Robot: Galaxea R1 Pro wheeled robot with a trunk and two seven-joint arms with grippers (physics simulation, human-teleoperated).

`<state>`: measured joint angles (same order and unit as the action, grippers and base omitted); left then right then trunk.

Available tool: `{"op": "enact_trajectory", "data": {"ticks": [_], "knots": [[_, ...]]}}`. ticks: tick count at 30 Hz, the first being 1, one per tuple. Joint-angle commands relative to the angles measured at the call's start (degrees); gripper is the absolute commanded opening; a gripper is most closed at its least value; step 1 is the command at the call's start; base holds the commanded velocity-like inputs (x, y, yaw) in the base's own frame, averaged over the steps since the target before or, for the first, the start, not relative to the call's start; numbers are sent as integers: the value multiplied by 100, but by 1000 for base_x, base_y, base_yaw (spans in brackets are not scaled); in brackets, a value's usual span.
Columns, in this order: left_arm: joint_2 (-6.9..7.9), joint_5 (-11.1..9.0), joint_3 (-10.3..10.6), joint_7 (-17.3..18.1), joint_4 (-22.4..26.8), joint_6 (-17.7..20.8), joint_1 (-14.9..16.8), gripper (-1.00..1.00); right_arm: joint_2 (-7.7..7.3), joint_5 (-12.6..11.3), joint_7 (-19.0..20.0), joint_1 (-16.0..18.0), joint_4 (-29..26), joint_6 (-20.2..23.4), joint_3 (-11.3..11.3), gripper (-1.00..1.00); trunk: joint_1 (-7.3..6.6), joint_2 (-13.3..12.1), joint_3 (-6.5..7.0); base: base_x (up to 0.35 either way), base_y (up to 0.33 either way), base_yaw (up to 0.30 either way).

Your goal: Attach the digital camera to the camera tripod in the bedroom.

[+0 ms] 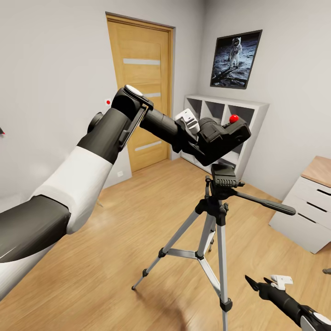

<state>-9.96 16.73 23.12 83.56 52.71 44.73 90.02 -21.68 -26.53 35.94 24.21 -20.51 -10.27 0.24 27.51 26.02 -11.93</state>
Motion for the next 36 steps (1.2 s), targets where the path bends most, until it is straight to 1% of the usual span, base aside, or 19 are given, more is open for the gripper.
{"op": "enact_trajectory", "data": {"ticks": [1,5,6,8,9,10,13,17,21,26,30,33,35,36], "knots": [[-4,58,-9,55,2,60,6,-100,-20,-26,44,5,7,-11,4,100,3,11,-11,0,0,0],[-4,58,-18,55,-3,62,2,-100,-119,-27,130,5,-22,-11,3,100,3,11,-11,0,0,0],[-4,58,-125,61,0,62,-1,-100,-215,-24,348,5,-160,14,15,100,3,11,-11,0,0,0],[-4,62,-176,77,1,62,-1,-100,-253,-22,456,8,-200,50,15,100,3,11,-11,0,0,0],[-4,72,-219,111,1,62,-1,-100,-300,-21,570,7,-241,103,14,100,3,11,-11,0,0,0],[-4,82,-260,166,2,62,-2,-100,-387,-20,732,6,-305,196,13,100,3,11,-11,0,0,0],[-4,90,-288,221,2,62,-2,-100,-517,-23,997,5,-415,341,12,100,3,11,-11,0,0,0],[-4,93,-296,241,2,62,-7,-100,-609,-16,1345,5,-575,438,12,100,3,11,-11,0,0,0],[-4,93,-298,246,2,62,-8,-100,-639,-2,1513,5,-663,484,17,100,3,11,-11,0,0,0],[-4,94,-305,248,2,62,-9,-100,-650,5,1628,5,-749,527,35,100,3,11,-11,0,0,0],[1,94,-306,248,2,62,-10,-100,-652,12,1825,5,-934,610,53,100,3,11,-11,0,0,0],[5,94,-304,254,2,67,-11,-100,-641,27,2049,5,-1091,770,61,100,3,11,-11,0,0,0],[11,94,-302,354,-1,66,-11,-100,-632,184,2164,5,-1225,864,59,100,3,11,-11,0,0,0],[16,97,-301,453,-5,65,-11,-100,-622,312,2232,5,-1310,910,58,100,3,11,-11,0,0,0]]}}
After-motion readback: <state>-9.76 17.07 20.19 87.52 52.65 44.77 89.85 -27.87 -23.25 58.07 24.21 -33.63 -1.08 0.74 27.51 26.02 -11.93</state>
